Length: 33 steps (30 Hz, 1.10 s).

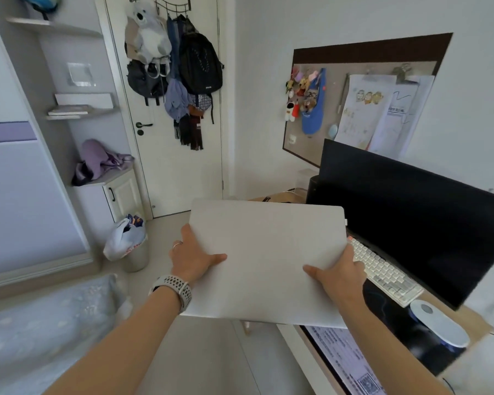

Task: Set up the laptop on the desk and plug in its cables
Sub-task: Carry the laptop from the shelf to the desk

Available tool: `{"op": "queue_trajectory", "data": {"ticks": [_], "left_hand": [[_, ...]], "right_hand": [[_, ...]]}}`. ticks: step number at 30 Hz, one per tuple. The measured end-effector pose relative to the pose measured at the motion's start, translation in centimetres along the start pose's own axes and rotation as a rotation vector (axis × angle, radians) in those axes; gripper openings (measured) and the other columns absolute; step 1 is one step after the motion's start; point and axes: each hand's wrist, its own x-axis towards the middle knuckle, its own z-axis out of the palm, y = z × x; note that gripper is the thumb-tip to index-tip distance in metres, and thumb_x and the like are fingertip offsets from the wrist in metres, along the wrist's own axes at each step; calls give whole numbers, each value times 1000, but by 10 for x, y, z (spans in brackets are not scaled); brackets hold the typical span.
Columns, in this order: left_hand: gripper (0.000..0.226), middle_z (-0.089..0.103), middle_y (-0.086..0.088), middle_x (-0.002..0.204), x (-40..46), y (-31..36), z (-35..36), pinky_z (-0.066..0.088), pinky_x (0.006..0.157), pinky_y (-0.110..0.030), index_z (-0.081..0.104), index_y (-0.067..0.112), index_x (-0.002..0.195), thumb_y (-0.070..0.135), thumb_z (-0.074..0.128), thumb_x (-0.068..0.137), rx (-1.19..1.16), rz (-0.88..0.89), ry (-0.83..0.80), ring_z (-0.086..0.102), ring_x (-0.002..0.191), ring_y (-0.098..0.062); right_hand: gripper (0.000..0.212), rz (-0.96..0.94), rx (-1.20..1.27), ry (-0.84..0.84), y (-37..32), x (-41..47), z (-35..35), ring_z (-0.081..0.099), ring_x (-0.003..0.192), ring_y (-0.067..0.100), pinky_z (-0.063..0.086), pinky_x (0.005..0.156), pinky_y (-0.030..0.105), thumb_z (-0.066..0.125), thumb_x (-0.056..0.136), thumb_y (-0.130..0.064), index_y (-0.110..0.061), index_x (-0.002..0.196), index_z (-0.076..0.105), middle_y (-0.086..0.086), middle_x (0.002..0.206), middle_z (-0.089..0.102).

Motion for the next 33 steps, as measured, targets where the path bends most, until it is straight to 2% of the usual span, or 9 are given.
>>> {"op": "queue_trajectory", "data": {"ticks": [6, 13, 22, 25, 28, 33], "left_hand": [[110, 47, -19, 130, 114, -3, 7, 40, 101, -51, 22, 23, 136, 42, 91, 53, 27, 34, -22, 40, 124, -40], [108, 47, -21, 130, 259, 4, 27, 35, 103, -47, 23, 18, 136, 40, 91, 55, 52, 100, -135, 39, 125, -40], [103, 49, -16, 135, 391, 26, 75, 30, 108, -47, 28, 12, 135, 31, 92, 56, 29, 260, -273, 39, 128, -38], [96, 51, -11, 126, 423, 32, 108, 34, 105, -45, 32, 13, 131, 26, 92, 58, -10, 256, -330, 41, 126, -36], [93, 48, -3, 113, 459, 34, 146, 38, 98, -43, 31, 21, 124, 31, 92, 55, -18, 228, -392, 41, 122, -36], [106, 46, -15, 134, 515, 47, 209, 37, 103, -48, 23, 24, 136, 35, 91, 56, 24, 183, -456, 35, 129, -38]], "right_hand": [[89, 2, 12, 42, -38, 71, 63, 39, 116, 39, 38, 86, 40, 86, 65, -36, -14, 130, 30, 22, 126, 41], [97, 94, 21, 146, -78, 154, 139, 40, 118, 39, 44, 96, 53, 89, 56, -42, -17, 128, 30, 20, 127, 42], [100, 241, 18, 296, -98, 237, 194, 38, 121, 41, 42, 100, 54, 90, 58, -42, -18, 133, 28, 22, 130, 38], [104, 273, 8, 335, -90, 269, 205, 35, 124, 42, 41, 101, 52, 90, 59, -42, -18, 138, 26, 23, 132, 37], [109, 308, 4, 360, -78, 304, 216, 32, 126, 42, 39, 102, 52, 88, 61, -42, -18, 143, 21, 24, 136, 34], [108, 359, -12, 375, -64, 368, 230, 28, 128, 41, 37, 99, 52, 87, 65, -39, -15, 145, 18, 24, 139, 30]]}}
